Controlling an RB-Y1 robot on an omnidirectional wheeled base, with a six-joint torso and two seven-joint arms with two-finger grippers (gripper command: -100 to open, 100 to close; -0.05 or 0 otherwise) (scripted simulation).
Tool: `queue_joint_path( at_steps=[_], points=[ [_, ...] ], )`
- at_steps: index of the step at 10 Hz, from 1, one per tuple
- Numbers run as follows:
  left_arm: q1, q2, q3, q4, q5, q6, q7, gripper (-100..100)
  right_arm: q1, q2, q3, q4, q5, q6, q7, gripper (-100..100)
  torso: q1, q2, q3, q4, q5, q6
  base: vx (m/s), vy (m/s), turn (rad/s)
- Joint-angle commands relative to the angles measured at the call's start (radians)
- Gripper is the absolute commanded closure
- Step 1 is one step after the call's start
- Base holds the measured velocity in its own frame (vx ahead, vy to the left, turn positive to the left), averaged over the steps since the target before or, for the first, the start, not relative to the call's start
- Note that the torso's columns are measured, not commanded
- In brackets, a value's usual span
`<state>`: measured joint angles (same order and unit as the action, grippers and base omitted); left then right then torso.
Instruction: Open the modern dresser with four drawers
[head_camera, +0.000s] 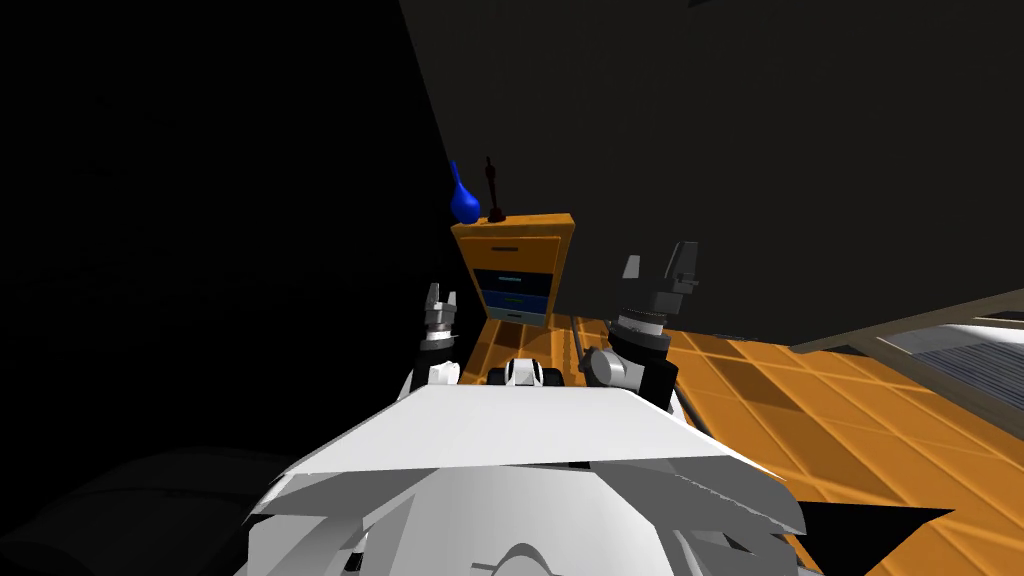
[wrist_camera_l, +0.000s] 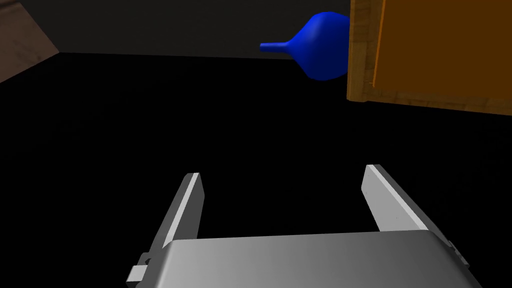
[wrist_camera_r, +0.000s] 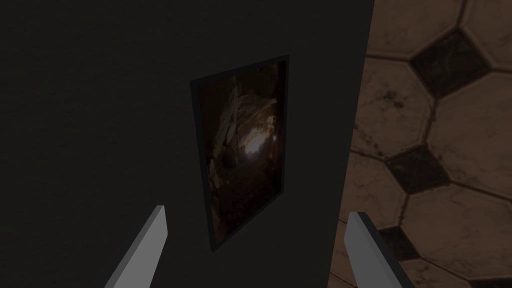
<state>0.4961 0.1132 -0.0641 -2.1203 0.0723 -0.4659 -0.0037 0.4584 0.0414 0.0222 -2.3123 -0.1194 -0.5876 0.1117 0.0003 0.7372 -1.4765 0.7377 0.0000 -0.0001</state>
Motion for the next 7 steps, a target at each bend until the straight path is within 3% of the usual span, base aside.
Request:
queue_joint_path(
  at_steps=[1, 5, 7],
  points=[
    [-0.017, 0.023, -0.004, 0.081, -0.001, -0.039, 0.001, -100, 0.000, 0.000, 0.000, 0.000, 0.000, 0.000, 0.000, 0, 0.000, 0.000, 0.000, 0.000, 0.000, 0.000, 0.113, 0.003, -0.056],
    [-0.039, 0.034, -0.016, 0.213, -0.006, -0.093, -0.002, -100, 0.000, 0.000, 0.000, 0.000, 0.000, 0.000, 0.000, 0, 0.000, 0.001, 0.000, 0.000, 0.000, 0.000, 0.130, 0.005, -0.056],
    [-0.045, 0.035, -0.019, 0.246, -0.007, -0.107, -0.002, -100, 0.000, 0.000, 0.000, 0.000, 0.000, 0.000, 0.000, 0, 0.000, 0.003, 0.002, 0.001, 0.000, 0.000, 0.084, 0.003, -0.025]
  ],
)
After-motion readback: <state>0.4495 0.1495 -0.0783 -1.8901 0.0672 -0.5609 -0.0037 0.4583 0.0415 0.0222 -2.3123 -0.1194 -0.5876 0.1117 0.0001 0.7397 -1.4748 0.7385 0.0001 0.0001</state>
